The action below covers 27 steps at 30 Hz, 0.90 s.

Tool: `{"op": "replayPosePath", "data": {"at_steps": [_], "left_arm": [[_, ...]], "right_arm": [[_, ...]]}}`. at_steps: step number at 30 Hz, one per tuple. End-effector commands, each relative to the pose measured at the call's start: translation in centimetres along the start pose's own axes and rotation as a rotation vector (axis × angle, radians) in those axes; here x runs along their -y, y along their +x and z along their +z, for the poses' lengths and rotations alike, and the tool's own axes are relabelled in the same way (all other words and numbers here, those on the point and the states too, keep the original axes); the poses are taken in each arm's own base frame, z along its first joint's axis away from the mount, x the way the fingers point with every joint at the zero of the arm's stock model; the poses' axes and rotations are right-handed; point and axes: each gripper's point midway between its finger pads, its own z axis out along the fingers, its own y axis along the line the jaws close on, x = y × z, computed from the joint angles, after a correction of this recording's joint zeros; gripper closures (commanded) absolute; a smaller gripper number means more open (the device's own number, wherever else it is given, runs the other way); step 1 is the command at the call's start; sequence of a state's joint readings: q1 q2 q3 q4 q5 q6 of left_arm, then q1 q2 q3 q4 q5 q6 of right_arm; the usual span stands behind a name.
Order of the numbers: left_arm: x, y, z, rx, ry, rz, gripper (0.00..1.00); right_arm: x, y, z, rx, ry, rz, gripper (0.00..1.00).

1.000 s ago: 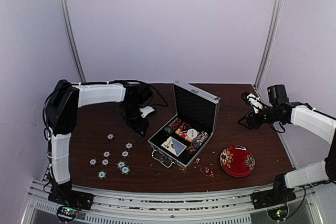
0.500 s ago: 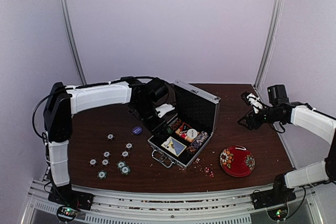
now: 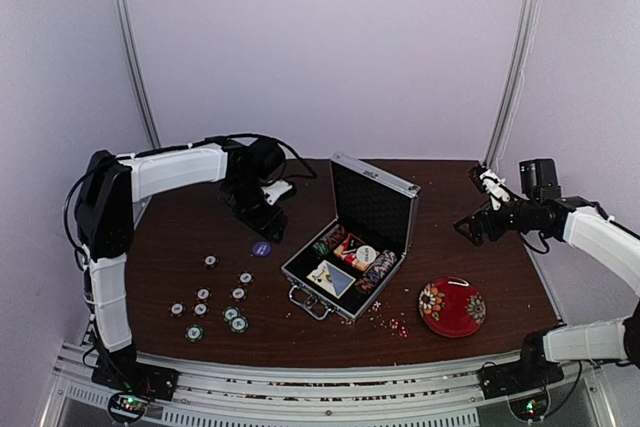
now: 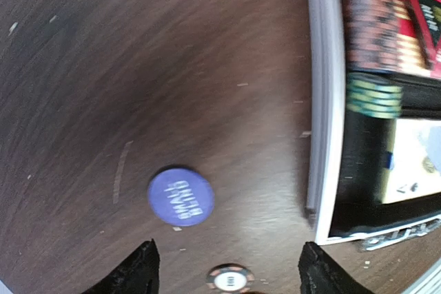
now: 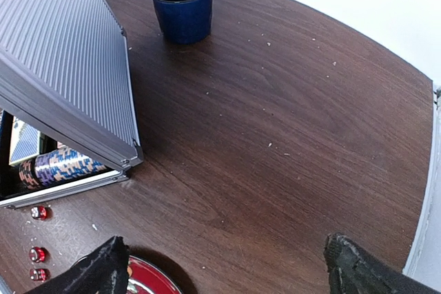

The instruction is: Pack up texas hold em set

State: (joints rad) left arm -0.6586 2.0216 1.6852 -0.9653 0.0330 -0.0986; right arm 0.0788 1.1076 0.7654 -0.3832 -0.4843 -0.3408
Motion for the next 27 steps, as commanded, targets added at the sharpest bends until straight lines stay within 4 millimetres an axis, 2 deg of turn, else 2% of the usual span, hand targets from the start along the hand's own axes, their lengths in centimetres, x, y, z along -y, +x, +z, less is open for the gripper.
{"op": "replayPosePath", "data": {"at_steps": [1, 2, 4, 7, 15, 19, 27], "left_arm": [[-2.4, 0.5, 1.5, -0.023, -0.024, -0.034, 0.29], [-2.6, 0.7, 1.9, -0.032, -0.023, -0.038, 0.29], [-3.0, 1.1, 2.6, -0.045, -0.019, -0.046, 0.29], [-3.1, 1.4, 3.3, -0.058, -0.006, -0.055, 0.29], [-3.5, 2.1, 5.4, -0.106, -0.011, -0.048, 0.29], [-4.1, 2.4, 6.0, -0.126, -0.043, -0.051, 0.29], [-4.9, 2.8, 6.6, -0.149, -0.068, -0.055, 0.29]], "right_arm": [[1.5, -2.0, -1.7, 0.058, 0.104, 0.028, 0.00], [2.0, -2.1, -1.9, 0.066, 0.137, 0.034, 0.00], [1.9, -1.1, -1.1, 0.021, 0.130, 0.023, 0.00], [1.1, -0.3, -0.4, 0.005, 0.077, 0.024, 0.00], [1.1, -1.6, -1.5, 0.050, 0.096, -0.008, 0.00], [1.0, -0.4, -0.7, 0.039, 0.095, -0.015, 0.00], [0.7, 0.0, -0.3, 0.036, 0.074, -0.031, 0.00]]}}
